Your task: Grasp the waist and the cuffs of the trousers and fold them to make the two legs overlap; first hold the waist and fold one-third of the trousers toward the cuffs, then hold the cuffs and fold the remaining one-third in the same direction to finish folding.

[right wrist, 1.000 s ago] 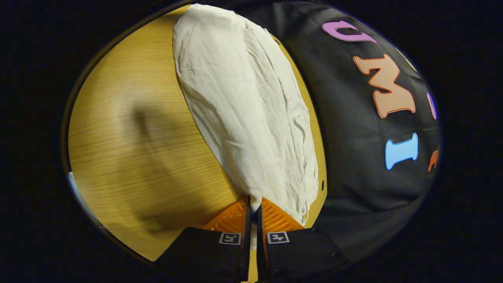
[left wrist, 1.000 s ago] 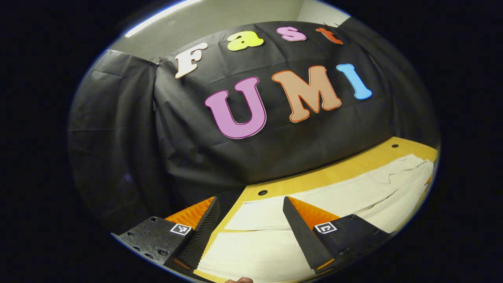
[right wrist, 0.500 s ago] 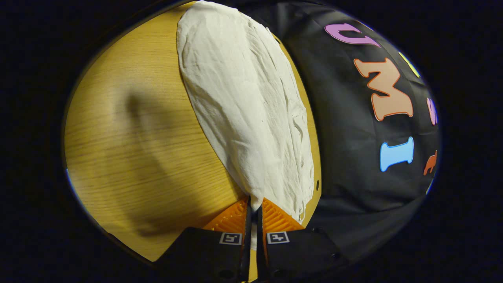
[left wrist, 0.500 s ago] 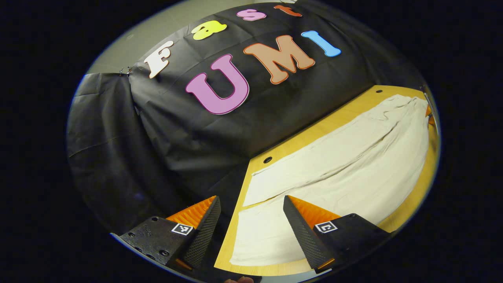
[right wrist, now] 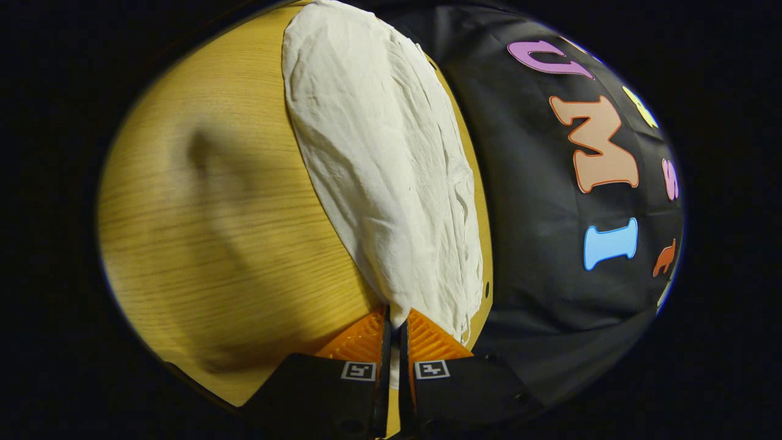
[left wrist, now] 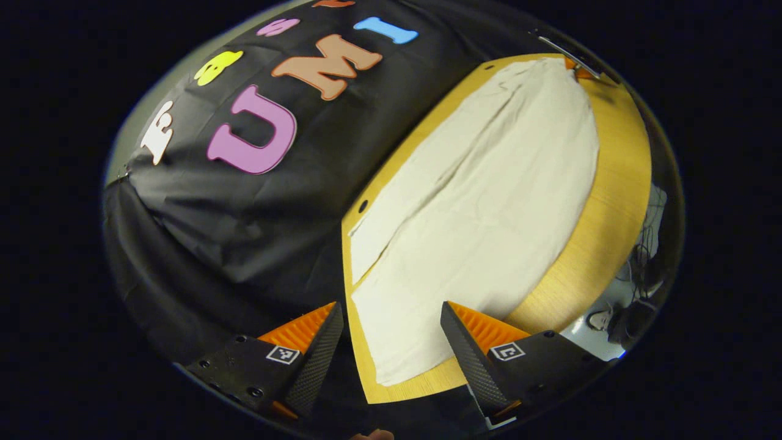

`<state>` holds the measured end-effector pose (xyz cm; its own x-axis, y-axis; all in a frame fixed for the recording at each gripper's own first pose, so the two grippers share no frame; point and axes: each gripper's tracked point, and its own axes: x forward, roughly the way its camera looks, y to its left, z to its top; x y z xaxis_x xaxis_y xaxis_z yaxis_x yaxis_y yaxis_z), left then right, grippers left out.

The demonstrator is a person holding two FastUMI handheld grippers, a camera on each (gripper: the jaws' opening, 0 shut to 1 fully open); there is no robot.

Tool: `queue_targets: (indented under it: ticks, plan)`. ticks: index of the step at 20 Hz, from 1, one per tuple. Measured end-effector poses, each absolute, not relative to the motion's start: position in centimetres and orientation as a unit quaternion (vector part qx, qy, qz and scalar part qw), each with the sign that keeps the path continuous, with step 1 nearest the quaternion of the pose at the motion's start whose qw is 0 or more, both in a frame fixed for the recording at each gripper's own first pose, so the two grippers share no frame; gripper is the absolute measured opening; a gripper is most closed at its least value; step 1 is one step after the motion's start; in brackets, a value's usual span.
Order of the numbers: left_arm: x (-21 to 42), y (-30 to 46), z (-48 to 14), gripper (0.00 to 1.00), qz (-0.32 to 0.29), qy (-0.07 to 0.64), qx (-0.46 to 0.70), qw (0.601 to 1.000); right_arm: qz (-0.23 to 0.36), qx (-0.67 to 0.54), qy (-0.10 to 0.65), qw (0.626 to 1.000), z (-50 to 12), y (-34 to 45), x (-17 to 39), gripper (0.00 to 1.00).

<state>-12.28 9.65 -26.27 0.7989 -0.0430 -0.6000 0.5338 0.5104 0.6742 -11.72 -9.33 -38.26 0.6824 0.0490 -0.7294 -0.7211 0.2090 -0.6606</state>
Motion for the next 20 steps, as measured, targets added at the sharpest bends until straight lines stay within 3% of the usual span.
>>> queue_targets:
  ticks: [4,5,6,9,20]
  plan:
    - [-14.4,9.4,-28.7,0.97,-0.212,0.286,0.486,0.798,0.263,-0.558,0.303,0.726,-38.3,-9.4,-11.7,0.09]
    - [-14.8,9.3,-29.2,0.92,-0.223,0.288,0.498,0.787,0.263,-0.559,0.303,0.726,-38.3,-9.4,-11.7,0.09]
    - [-15.1,9.1,-29.5,0.97,-0.235,0.285,0.510,0.777,0.263,-0.561,0.301,0.725,-38.3,-9.3,-11.7,0.09]
    - [-15.9,8.8,-30.8,0.97,-0.268,0.287,0.533,0.749,0.262,-0.558,0.300,0.728,-38.3,-9.4,-11.7,0.09]
    - [-13.7,8.3,-33.0,0.90,-0.295,0.292,0.551,0.724,0.256,-0.562,0.287,0.732,-38.2,-9.3,-11.7,0.08]
